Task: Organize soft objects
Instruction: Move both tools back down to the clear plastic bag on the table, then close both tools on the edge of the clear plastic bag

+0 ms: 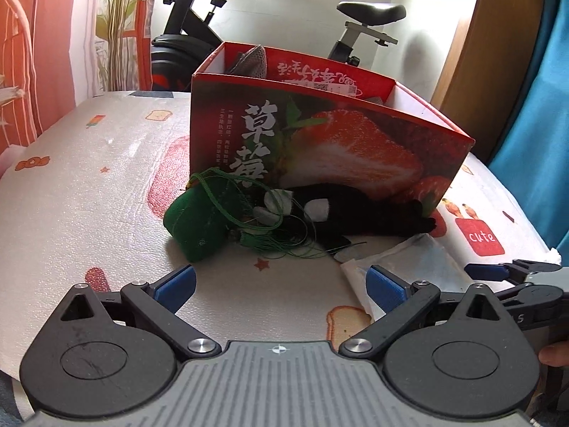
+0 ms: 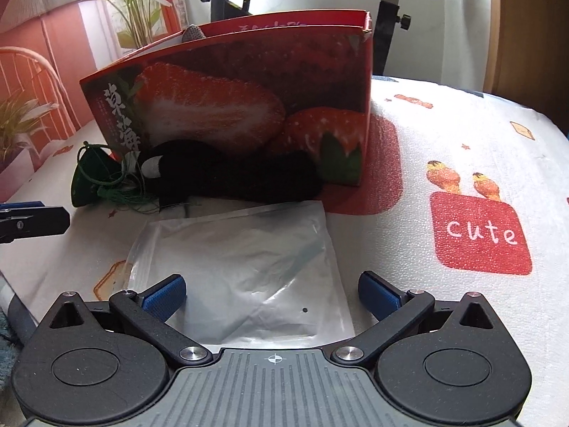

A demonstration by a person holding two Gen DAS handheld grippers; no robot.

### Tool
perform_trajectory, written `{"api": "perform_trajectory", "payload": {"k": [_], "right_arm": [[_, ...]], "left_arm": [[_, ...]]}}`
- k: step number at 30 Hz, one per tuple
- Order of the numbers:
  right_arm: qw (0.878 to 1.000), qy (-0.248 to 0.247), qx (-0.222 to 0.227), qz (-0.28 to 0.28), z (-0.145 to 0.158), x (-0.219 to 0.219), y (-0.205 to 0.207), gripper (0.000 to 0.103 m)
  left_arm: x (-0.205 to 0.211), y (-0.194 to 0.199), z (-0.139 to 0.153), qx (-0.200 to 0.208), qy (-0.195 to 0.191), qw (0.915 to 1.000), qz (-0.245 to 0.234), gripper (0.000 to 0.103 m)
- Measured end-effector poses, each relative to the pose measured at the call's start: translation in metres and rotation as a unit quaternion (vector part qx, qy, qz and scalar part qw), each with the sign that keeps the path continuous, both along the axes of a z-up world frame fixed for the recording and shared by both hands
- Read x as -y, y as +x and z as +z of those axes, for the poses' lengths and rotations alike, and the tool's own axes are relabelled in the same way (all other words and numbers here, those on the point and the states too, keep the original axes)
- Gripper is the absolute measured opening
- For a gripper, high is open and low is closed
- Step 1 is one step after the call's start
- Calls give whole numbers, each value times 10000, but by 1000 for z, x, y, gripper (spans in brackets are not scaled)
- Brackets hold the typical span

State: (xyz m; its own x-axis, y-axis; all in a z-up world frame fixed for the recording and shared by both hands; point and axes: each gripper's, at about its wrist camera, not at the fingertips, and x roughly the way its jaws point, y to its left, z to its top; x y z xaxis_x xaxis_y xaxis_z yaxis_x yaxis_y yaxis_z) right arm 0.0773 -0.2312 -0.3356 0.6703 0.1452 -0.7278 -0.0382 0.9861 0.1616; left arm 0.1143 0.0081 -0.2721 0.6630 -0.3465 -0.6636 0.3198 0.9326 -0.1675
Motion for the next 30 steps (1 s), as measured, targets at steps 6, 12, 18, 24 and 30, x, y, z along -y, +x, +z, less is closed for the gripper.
{"api": "perform_trajectory", "payload": {"k": [6,12,18,24,30], "right_arm": [[9999,-58,-111,104,2,-17,2,103],[9991,310,-171,213,5,-26,4,102],[9964,607,-138,581,8,-36,4,86],[9962,722,-34,483,9,-29,5,78],[9956,869,130,332,3,-17,12,72]], "left_arm": [[-1,0,-1,-52,-58,10000,-1,99],[0,1,-4,-150,-84,9998,-52,94],[4,7,-12,-413,-48,9989,-203,77],[9,17,-24,-721,-32,9969,-310,60],[20,19,-26,-618,44,9972,-418,58]]}}
